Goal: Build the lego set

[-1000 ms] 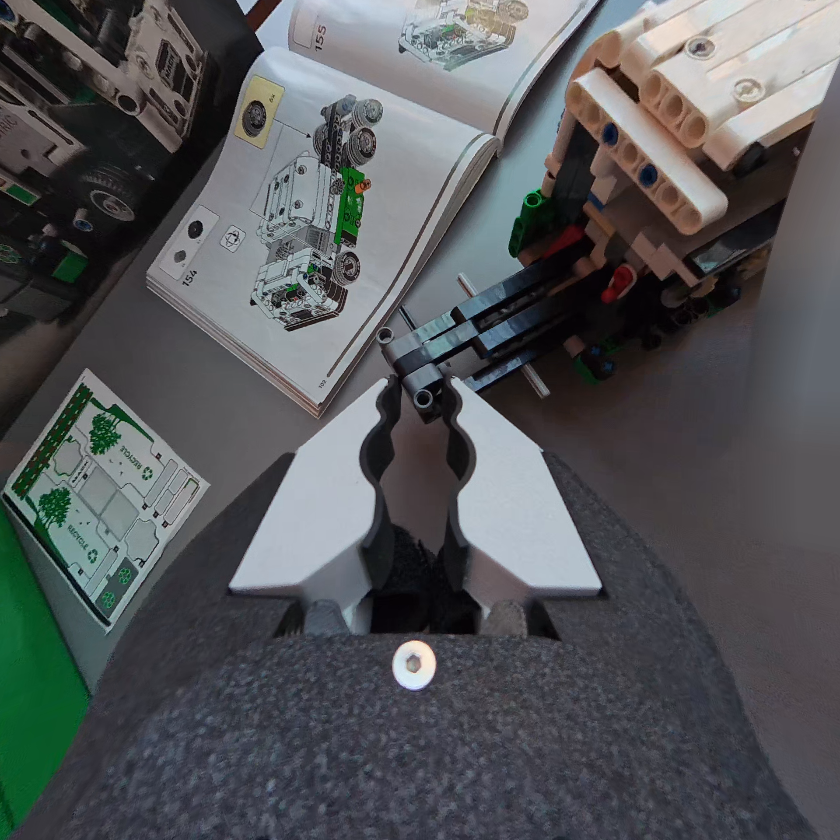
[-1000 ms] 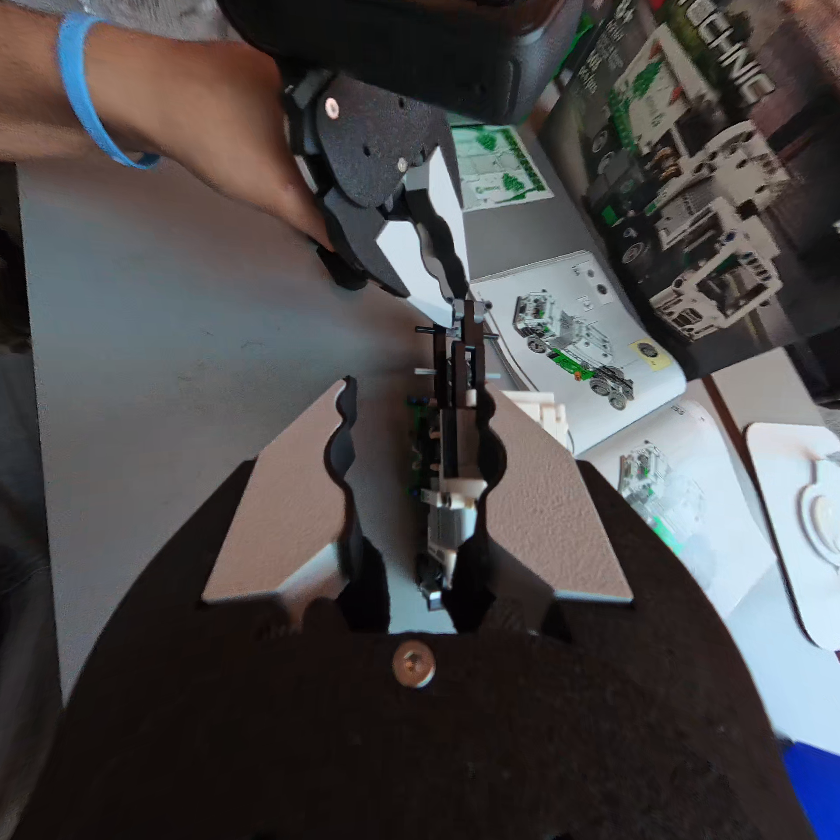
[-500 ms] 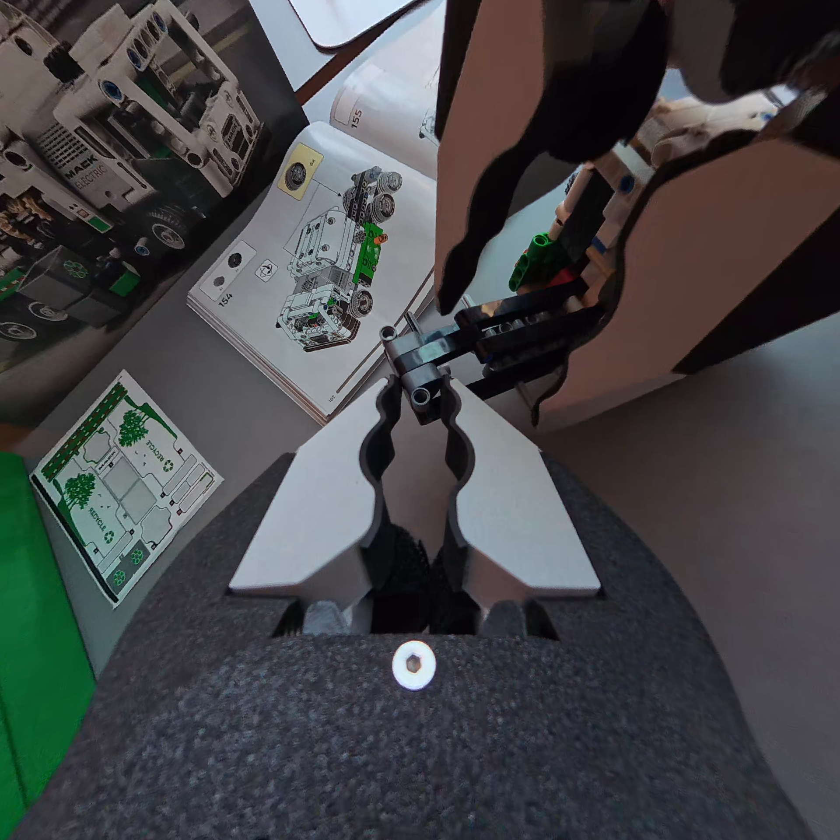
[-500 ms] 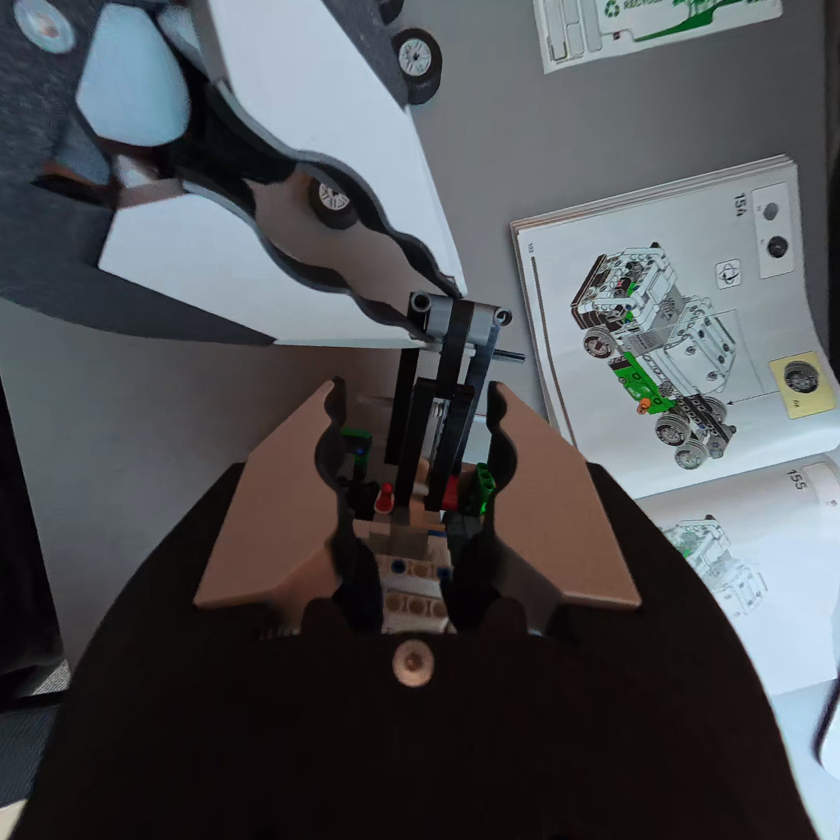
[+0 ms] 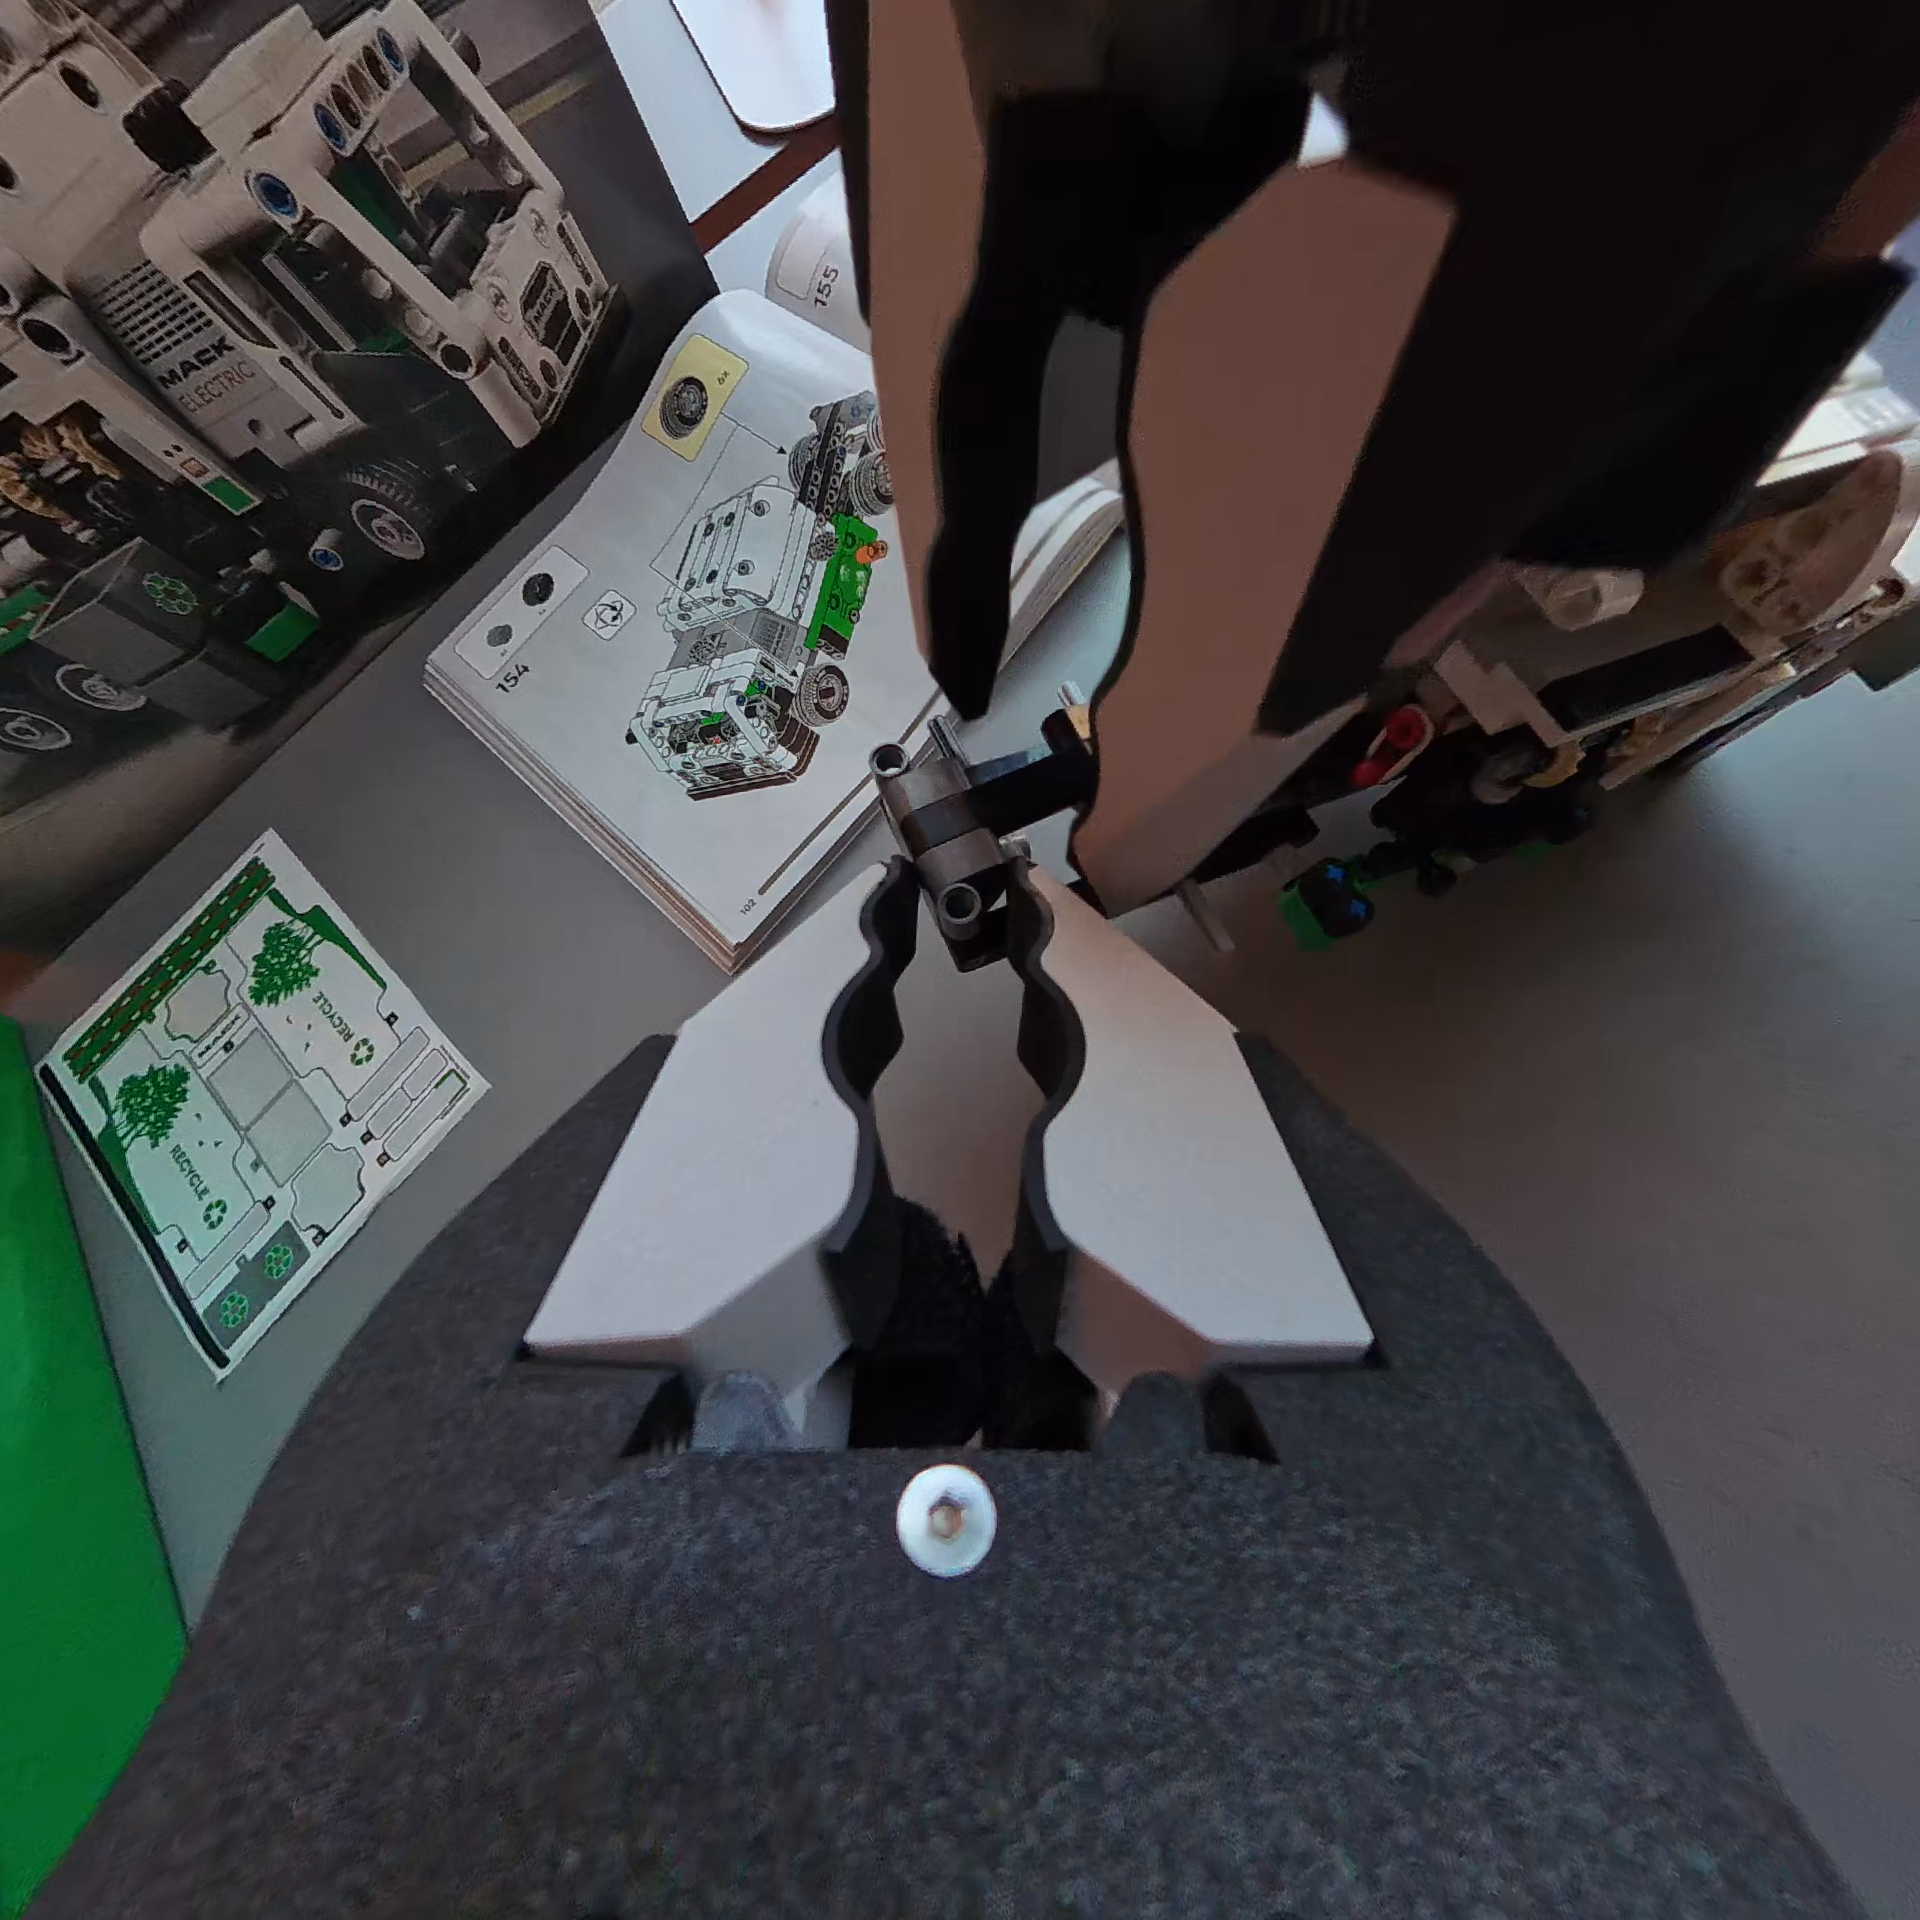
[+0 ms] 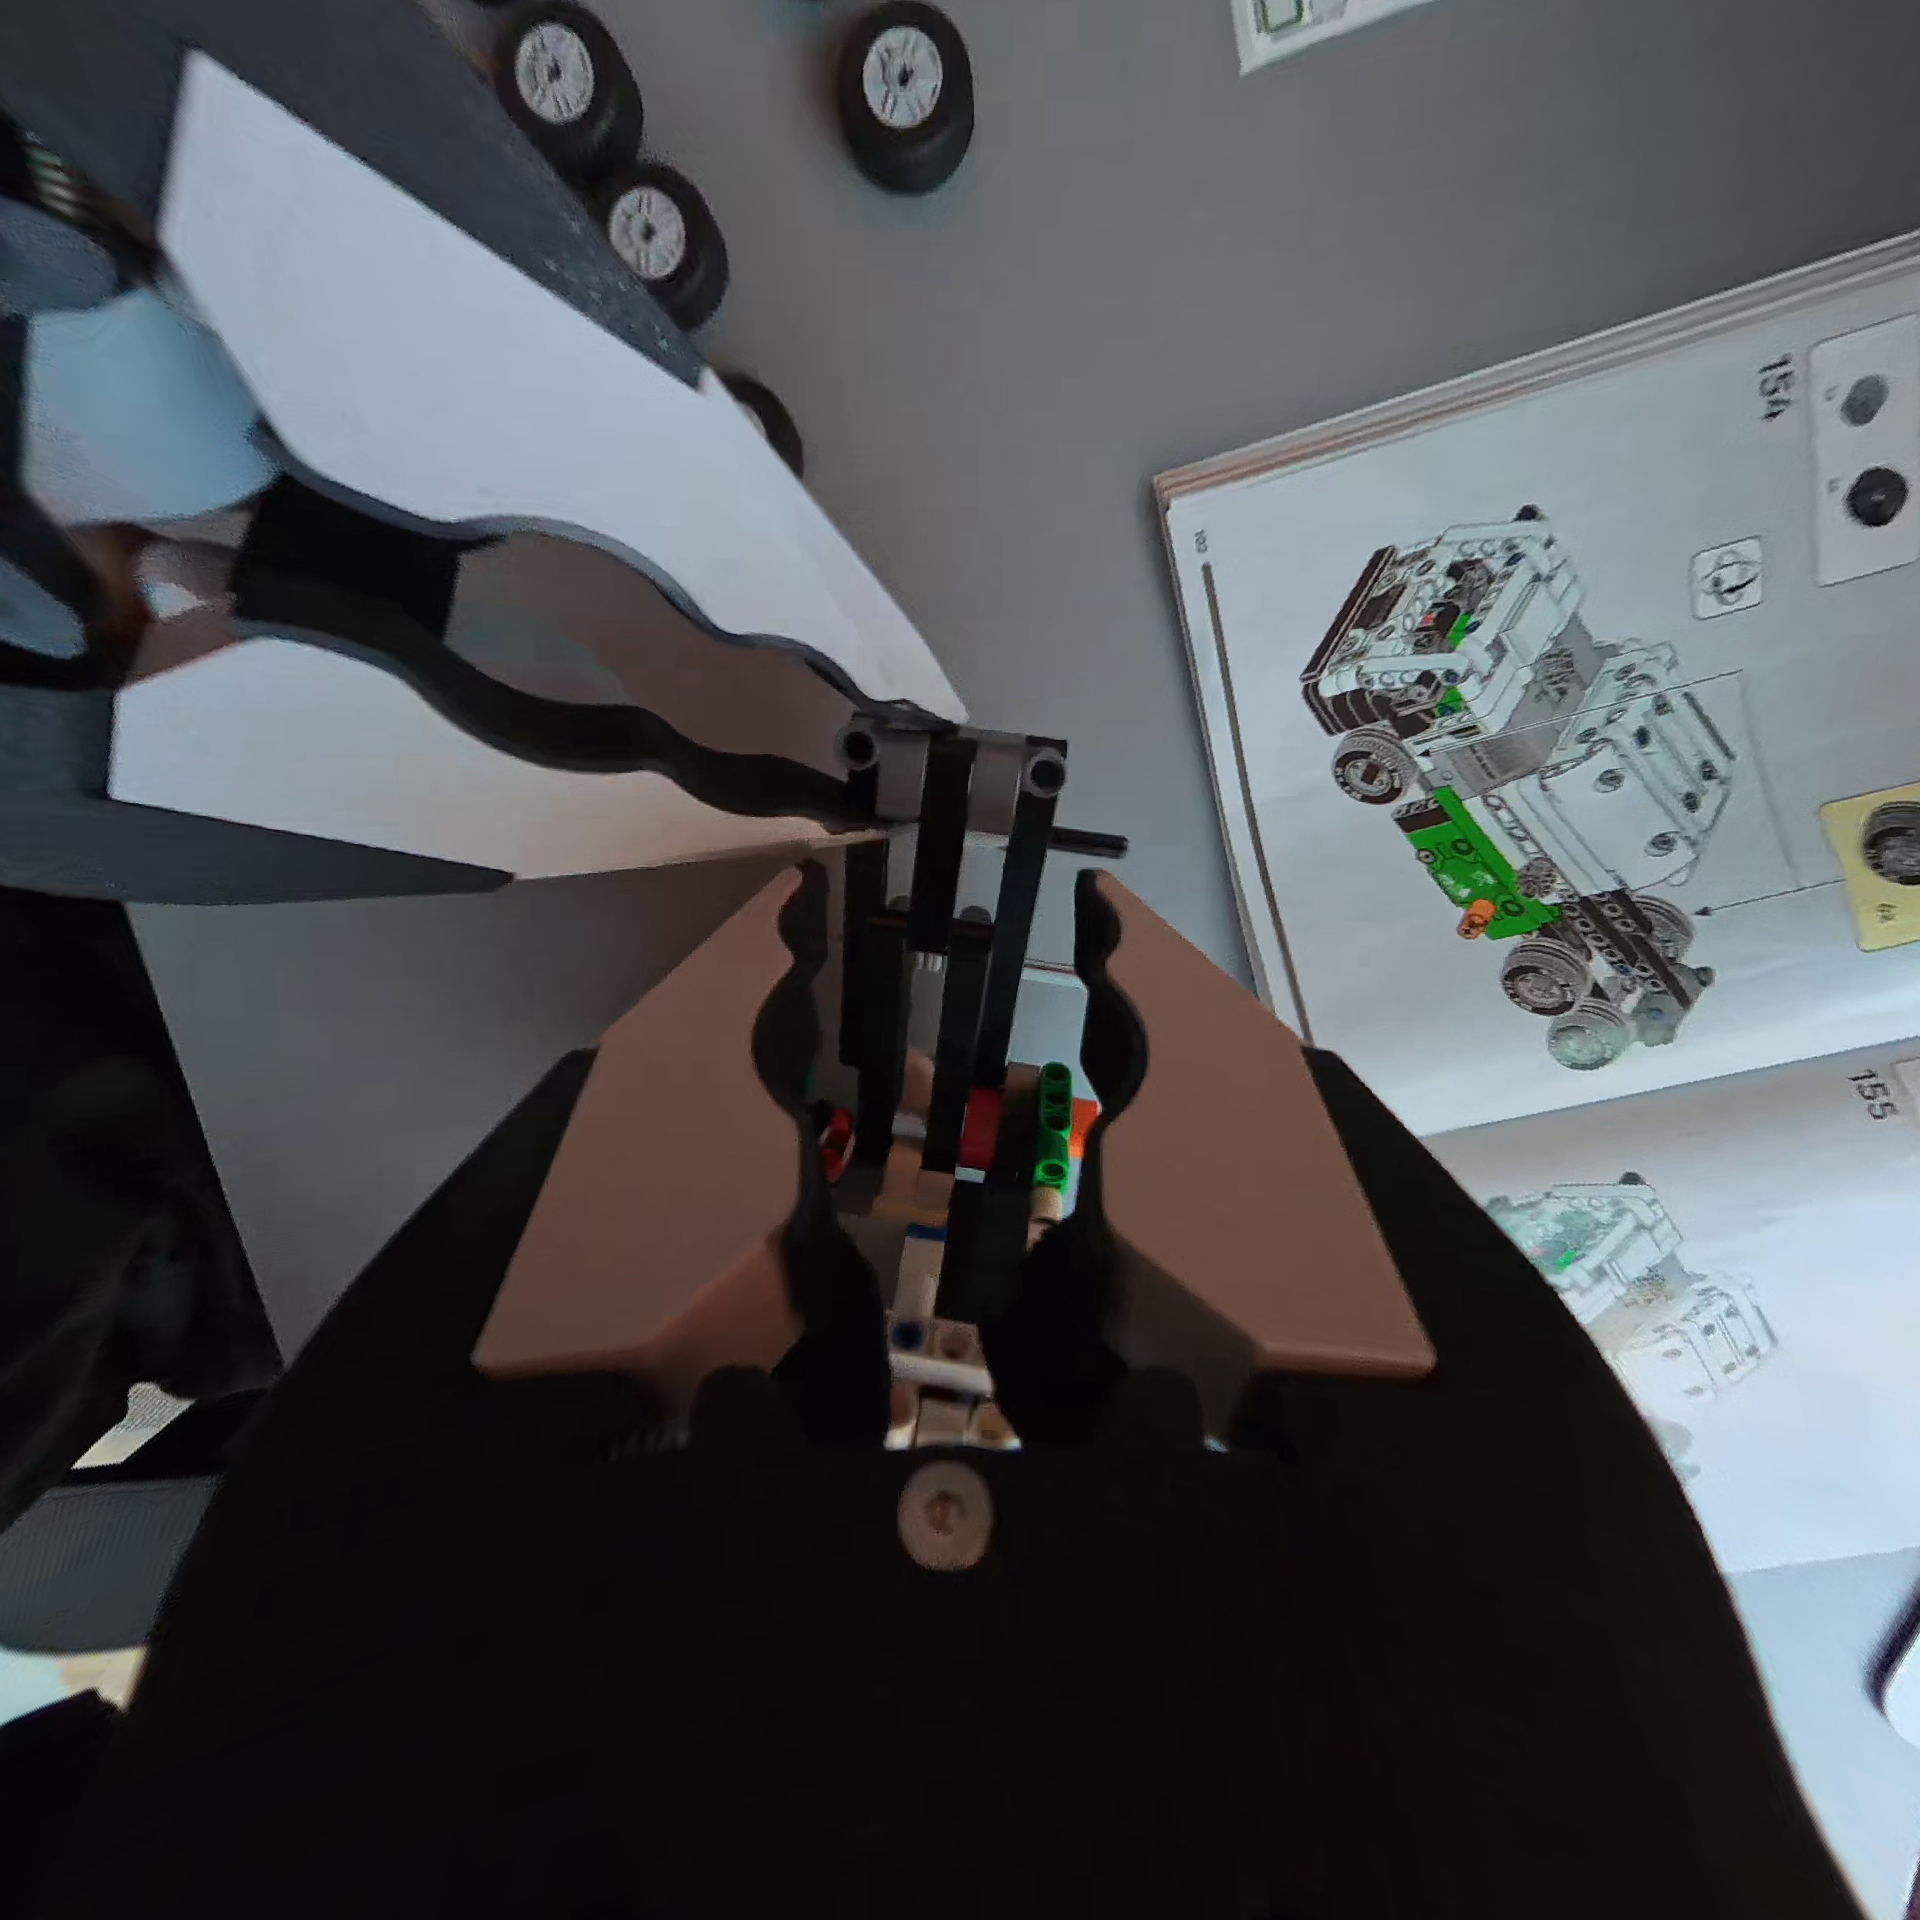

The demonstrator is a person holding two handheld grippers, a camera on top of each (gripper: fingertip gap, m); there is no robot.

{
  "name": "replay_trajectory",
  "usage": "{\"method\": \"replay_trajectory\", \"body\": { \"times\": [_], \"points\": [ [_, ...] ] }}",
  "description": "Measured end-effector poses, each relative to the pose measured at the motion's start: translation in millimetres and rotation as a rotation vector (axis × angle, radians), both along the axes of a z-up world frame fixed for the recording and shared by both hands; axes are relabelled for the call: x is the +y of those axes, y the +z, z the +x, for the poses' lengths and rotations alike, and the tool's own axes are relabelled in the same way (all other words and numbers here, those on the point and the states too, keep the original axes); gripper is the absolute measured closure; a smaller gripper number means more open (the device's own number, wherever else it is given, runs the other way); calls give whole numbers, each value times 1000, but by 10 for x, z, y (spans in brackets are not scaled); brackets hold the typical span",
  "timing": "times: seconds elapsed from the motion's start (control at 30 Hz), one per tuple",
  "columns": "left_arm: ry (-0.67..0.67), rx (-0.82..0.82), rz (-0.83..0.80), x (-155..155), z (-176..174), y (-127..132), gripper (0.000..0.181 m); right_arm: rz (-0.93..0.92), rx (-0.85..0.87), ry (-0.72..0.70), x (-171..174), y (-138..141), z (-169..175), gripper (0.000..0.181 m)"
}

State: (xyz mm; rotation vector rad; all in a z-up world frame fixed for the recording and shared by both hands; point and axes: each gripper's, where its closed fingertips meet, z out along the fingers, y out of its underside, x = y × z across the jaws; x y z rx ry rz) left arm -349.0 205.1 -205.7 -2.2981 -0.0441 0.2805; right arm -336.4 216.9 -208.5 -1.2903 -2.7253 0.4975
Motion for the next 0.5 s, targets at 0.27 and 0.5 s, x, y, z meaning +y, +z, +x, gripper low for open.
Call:
{"method": "replay_trajectory", "body": {
  "times": [0.27, 0.5],
  "points": [
    [4, -1, 9, -11, 23, 14, 165, 117, -17, 56, -5, -261, 50, 137],
    [-5, -4, 117, -346, -16, 93, 143, 60, 21, 83, -63, -178, 107, 138]
  ]
}}
